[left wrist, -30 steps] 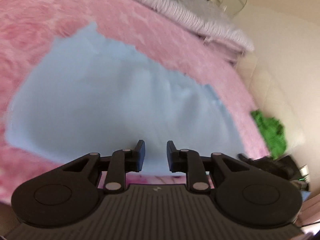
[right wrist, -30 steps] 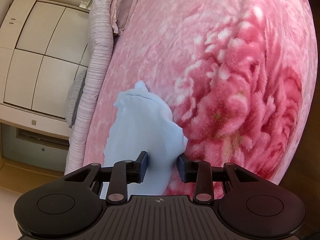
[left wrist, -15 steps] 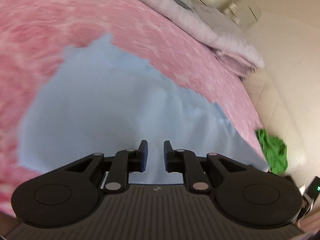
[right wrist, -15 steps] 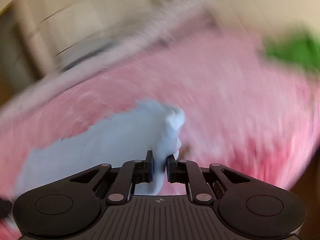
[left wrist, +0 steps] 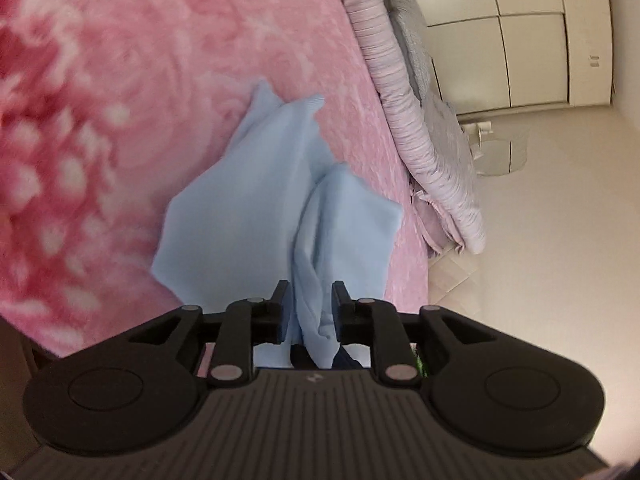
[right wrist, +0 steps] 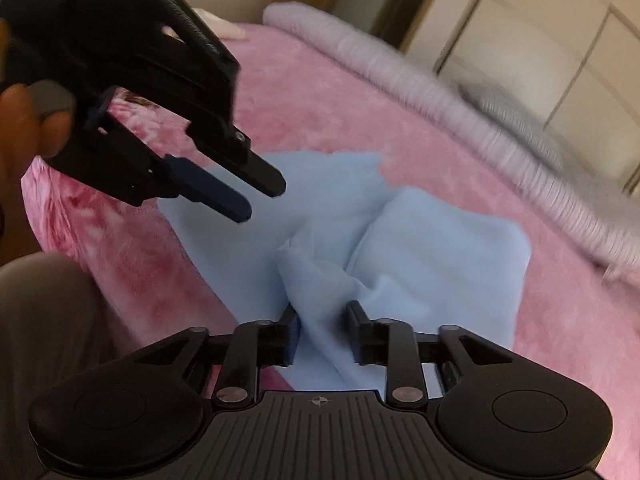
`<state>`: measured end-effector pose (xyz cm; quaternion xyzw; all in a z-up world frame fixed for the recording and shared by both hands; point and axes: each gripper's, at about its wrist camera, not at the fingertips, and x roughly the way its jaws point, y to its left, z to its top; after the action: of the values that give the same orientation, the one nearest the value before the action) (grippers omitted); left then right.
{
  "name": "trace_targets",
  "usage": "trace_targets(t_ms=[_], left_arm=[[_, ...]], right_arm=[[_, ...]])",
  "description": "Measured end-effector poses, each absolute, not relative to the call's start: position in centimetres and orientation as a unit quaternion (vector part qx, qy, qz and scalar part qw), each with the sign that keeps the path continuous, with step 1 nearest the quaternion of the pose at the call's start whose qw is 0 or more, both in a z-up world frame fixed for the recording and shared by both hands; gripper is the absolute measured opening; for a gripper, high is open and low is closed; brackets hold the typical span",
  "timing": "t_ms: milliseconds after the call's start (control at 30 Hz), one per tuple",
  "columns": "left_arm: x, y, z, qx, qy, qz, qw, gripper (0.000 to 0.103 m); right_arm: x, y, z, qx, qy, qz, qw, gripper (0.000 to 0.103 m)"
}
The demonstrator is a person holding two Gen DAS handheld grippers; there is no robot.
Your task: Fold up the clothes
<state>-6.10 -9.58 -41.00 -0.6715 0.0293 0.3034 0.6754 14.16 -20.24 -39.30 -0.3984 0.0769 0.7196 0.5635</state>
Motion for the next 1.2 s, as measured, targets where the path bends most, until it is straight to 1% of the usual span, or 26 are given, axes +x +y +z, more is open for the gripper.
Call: trace_targets(t_ms=[33,67,133,167,233,333,367,400,433,500,567,667,733,867,900,933,967,1033,1100,1200], left_arm=[[-6.0,-9.4,-41.3,-0.678,0.025,0.3,0.67,0.022],[-5.9,-9.2,-41.5,-0.686,0.02,0.295,0.665,0.025],[-5.5,-8.7,-42.0,-0.696,0.011,0.285,0.659,0.028],[-5.2,-8.5,-42.3,-0.699,0.012,0.283,0.657,0.031],[-4.4,-8.0,-42.6,-0.697,0.024,0.287,0.656,0.034],[-3.1,-7.1,-43.1,-0.695,0.045,0.292,0.656,0.034],[-2.6,-6.9,-43.1,-0.693,0.05,0.292,0.657,0.036],[-2.1,-6.4,-42.9,-0.687,0.055,0.293,0.662,0.039],[-1.7,-6.1,-42.7,-0.683,0.059,0.291,0.668,0.04],[-0.8,-5.6,-42.1,-0.67,0.069,0.284,0.683,0.04],[0.0,-5.1,-41.5,-0.653,0.08,0.275,0.701,0.039],[1.6,-4.5,-41.0,-0.624,0.111,0.276,0.723,0.039],[2.9,-3.9,-41.4,-0.607,0.147,0.294,0.723,0.035],[4.3,-3.5,-41.7,-0.607,0.145,0.289,0.726,0.034],[4.6,-3.5,-41.7,-0.603,0.146,0.285,0.731,0.032],[4.9,-3.5,-41.7,-0.598,0.148,0.282,0.735,0.027],[5.2,-3.5,-41.7,-0.594,0.149,0.279,0.74,0.011],[5.5,-3.5,-40.9,-0.568,0.149,0.282,0.759,0.007],[5.1,-3.7,-39.7,-0.535,0.136,0.287,0.783,0.006],[2.4,-4.9,-36.9,-0.479,0.117,0.308,0.814,0.006]], right_arm=[[14.5,-20.5,-39.0,-0.392,0.077,0.726,0.559,0.035],[15.5,-20.6,-38.5,-0.371,0.101,0.734,0.56,0.037],[17.6,-20.9,-37.4,-0.328,0.148,0.747,0.559,0.038],[19.2,-21.3,-36.7,-0.294,0.174,0.75,0.566,0.038],[22.3,-22.3,-35.5,-0.22,0.228,0.736,0.598,0.038],[28.3,-23.3,-36.0,-0.103,0.348,0.659,0.658,0.038],[30.2,-23.5,-36.6,-0.064,0.397,0.624,0.67,0.038],[32.1,-23.6,-37.6,-0.019,0.448,0.591,0.671,0.038],[33.9,-23.6,-38.7,0.025,0.496,0.556,0.667,0.038],[35.8,-23.8,-40.3,0.106,0.559,0.514,0.642,0.038],[37.1,-24.0,-41.7,0.163,0.597,0.489,0.614,0.037],[38.2,-23.1,-42.1,0.185,0.604,0.483,0.606,0.036],[39.2,-22.9,-42.1,0.18,0.601,0.483,0.611,0.035],[39.6,-21.9,-42.2,0.169,0.602,0.483,0.613,0.034],[39.6,-21.7,-42.5,0.167,0.603,0.485,0.611,0.033],[39.6,-21.6,-42.8,0.165,0.604,0.486,0.61,0.033],[39.6,-21.3,-42.8,0.163,0.605,0.487,0.608,0.033],[39.4,-21.4,-42.5,0.15,0.6,0.498,0.608,0.031],[38.8,-21.1,-41.8,0.131,0.589,0.517,0.607,0.026],[37.2,-19.8,-40.7,0.098,0.572,0.554,0.596,0.024]])
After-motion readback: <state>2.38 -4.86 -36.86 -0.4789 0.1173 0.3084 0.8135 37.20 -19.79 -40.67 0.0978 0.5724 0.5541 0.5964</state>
